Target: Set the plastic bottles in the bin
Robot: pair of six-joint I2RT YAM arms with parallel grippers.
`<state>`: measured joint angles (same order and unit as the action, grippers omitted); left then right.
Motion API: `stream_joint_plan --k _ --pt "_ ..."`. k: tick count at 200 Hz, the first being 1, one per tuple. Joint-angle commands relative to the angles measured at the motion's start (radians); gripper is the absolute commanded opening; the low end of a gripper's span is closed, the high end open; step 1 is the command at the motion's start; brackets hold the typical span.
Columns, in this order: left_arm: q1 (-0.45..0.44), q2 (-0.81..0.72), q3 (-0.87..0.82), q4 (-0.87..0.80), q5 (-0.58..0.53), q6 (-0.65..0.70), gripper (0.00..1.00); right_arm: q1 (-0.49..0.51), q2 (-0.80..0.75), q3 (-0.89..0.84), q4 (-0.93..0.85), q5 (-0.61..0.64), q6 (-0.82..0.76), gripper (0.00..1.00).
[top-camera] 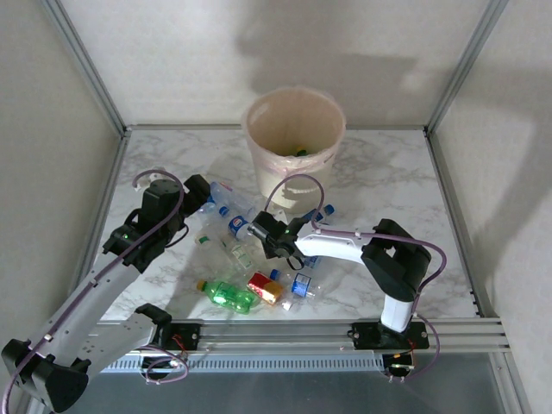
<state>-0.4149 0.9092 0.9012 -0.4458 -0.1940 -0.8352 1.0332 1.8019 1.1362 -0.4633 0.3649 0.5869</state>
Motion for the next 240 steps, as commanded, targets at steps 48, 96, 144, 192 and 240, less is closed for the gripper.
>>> stream_joint_plan --k 48,96,144,192,240 --pt "0.014 -0.013 -0.008 0.018 0.013 -0.012 0.88 0.076 -0.094 0.021 -0.086 0.069 0.033 0.5" --pt "0.019 -0.016 -0.007 0.02 0.005 -0.026 0.87 0.133 -0.217 0.054 -0.165 0.119 0.067 0.46" --pt "0.024 -0.011 0.005 0.016 -0.016 -0.04 0.87 0.185 -0.353 0.133 -0.206 0.135 0.065 0.46" --pt "0.027 -0.01 -0.019 0.023 -0.008 -0.062 0.87 0.189 -0.44 0.309 -0.244 0.111 0.03 0.47" --pt "0.027 0.016 -0.015 0.028 0.006 -0.054 0.87 0.085 -0.376 0.626 -0.353 0.098 -0.065 0.48"
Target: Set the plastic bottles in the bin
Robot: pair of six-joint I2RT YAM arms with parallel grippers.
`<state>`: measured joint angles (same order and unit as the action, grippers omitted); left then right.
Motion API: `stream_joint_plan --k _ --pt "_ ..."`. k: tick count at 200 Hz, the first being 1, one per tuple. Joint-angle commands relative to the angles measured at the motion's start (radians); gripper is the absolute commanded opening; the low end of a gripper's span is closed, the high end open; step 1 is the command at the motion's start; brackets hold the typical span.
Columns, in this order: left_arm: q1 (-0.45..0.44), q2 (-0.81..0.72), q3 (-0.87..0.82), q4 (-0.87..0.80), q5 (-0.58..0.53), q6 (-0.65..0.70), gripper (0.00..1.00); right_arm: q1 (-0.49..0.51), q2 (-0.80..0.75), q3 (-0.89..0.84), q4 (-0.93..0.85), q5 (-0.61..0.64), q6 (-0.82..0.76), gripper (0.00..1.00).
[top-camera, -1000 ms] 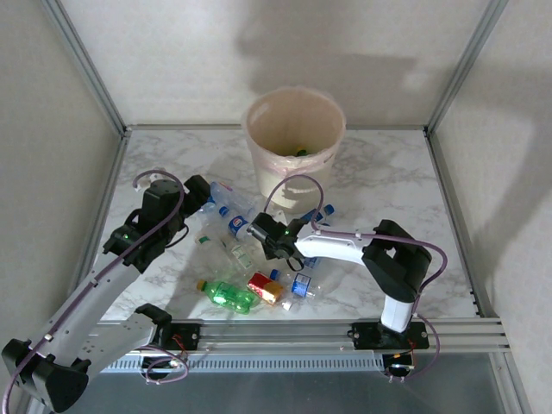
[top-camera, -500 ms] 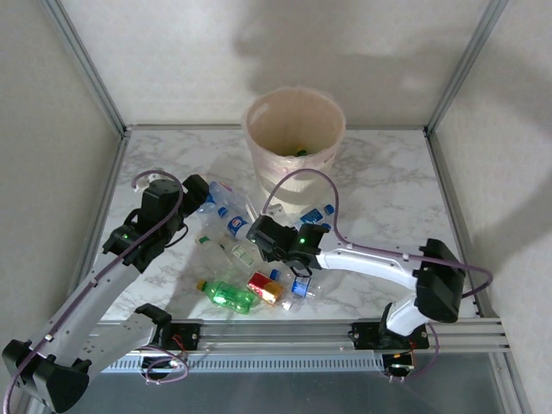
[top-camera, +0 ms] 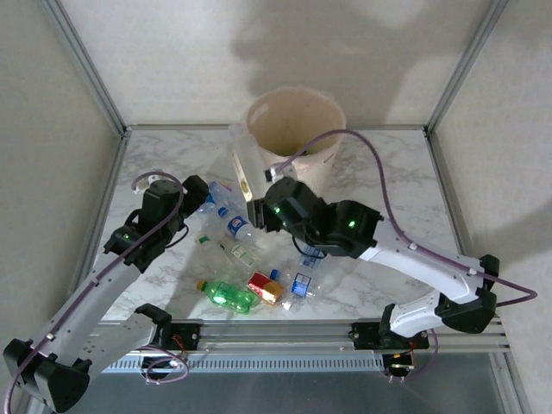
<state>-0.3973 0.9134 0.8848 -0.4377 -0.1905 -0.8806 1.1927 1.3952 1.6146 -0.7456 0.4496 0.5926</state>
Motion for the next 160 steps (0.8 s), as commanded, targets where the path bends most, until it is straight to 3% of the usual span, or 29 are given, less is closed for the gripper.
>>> stream_joint_plan --k 1,51,90,160 --pt "0.009 0.014 0.002 0.02 0.003 -0.009 0.87 -0.079 0.033 0.155 -0.074 0.012 -0.074 0.48" --pt "0.011 0.022 0.002 0.024 0.01 -0.009 0.86 -0.363 0.2 0.46 -0.163 -0.09 -0.2 0.48" --pt "0.013 0.015 -0.009 0.022 0.006 -0.009 0.87 -0.524 0.29 0.468 -0.147 -0.153 -0.237 0.47" --pt "0.017 0.001 -0.043 0.033 0.007 -0.018 0.87 -0.595 0.317 0.334 -0.077 -0.209 -0.239 0.47"
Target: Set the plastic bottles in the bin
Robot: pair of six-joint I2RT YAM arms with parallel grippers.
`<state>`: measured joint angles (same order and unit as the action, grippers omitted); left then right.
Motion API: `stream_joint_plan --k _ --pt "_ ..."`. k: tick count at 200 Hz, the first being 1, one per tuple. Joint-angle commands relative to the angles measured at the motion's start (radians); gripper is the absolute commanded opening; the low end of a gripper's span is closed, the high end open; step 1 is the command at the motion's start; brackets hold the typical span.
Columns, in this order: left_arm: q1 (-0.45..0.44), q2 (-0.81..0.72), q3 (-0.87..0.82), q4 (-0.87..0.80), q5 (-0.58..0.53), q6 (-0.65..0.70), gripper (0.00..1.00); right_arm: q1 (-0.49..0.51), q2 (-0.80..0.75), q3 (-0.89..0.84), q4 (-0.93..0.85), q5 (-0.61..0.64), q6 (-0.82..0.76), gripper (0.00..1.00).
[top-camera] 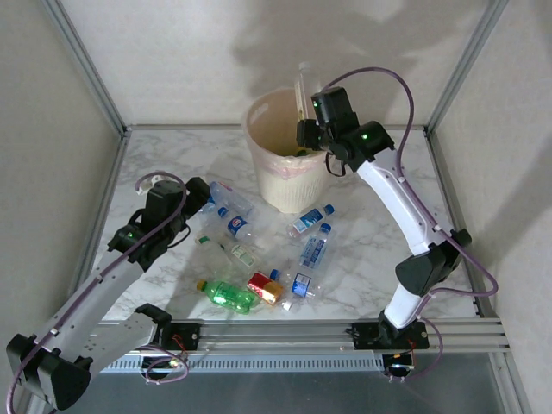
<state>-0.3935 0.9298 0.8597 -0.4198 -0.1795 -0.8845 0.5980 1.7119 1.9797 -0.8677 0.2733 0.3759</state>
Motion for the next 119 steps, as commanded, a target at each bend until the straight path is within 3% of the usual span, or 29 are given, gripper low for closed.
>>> stream_joint_plan --k 1,32,60,119 --pt "0.013 -0.016 -0.018 0.015 -0.003 -0.014 0.87 -0.001 0.0 -0.033 0.046 -0.033 -0.023 0.47" --pt "0.017 -0.012 -0.034 0.03 0.003 -0.019 0.87 -0.001 -0.011 -0.076 0.067 -0.038 -0.021 0.51" --pt "0.017 -0.011 -0.039 0.035 0.008 -0.024 0.87 -0.001 -0.021 -0.077 0.068 -0.03 -0.017 0.7" --pt "0.019 -0.017 -0.04 0.032 0.006 -0.021 0.87 -0.001 -0.048 -0.015 0.037 -0.01 -0.01 0.76"
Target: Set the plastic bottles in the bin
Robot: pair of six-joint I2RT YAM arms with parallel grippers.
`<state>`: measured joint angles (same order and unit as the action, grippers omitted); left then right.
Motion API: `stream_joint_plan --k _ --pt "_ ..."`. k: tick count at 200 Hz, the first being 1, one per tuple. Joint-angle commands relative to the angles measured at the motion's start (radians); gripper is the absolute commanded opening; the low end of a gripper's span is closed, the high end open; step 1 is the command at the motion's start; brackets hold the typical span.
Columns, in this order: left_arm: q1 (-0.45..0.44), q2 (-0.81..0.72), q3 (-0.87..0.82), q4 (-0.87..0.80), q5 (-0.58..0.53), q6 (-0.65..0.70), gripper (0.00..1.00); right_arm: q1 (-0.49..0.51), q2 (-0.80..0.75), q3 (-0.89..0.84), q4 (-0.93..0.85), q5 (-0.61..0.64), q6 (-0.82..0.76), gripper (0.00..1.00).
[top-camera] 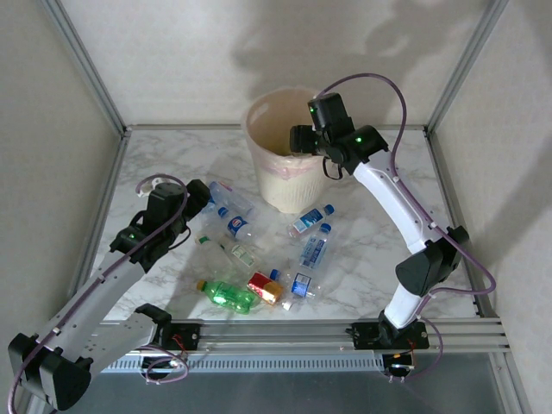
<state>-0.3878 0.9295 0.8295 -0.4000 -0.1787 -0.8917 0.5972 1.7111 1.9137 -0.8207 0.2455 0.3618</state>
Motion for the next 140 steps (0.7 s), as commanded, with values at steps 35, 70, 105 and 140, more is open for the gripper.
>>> stream_joint_plan --k 35,70,105,140 --pt "0.018 -0.014 -0.016 0.014 -0.002 -0.008 0.87 0.02 -0.14 0.06 -0.009 0.011 0.005 0.76" --pt "0.039 0.026 -0.018 0.015 0.001 0.006 0.88 0.144 -0.325 -0.092 0.066 -0.013 -0.017 0.76" --pt "0.059 0.112 -0.016 0.019 0.033 0.024 0.88 0.293 -0.462 -0.272 0.09 0.025 0.018 0.76" --pt "0.082 0.206 -0.007 0.031 0.067 0.09 0.92 0.394 -0.55 -0.456 0.104 0.074 0.092 0.81"
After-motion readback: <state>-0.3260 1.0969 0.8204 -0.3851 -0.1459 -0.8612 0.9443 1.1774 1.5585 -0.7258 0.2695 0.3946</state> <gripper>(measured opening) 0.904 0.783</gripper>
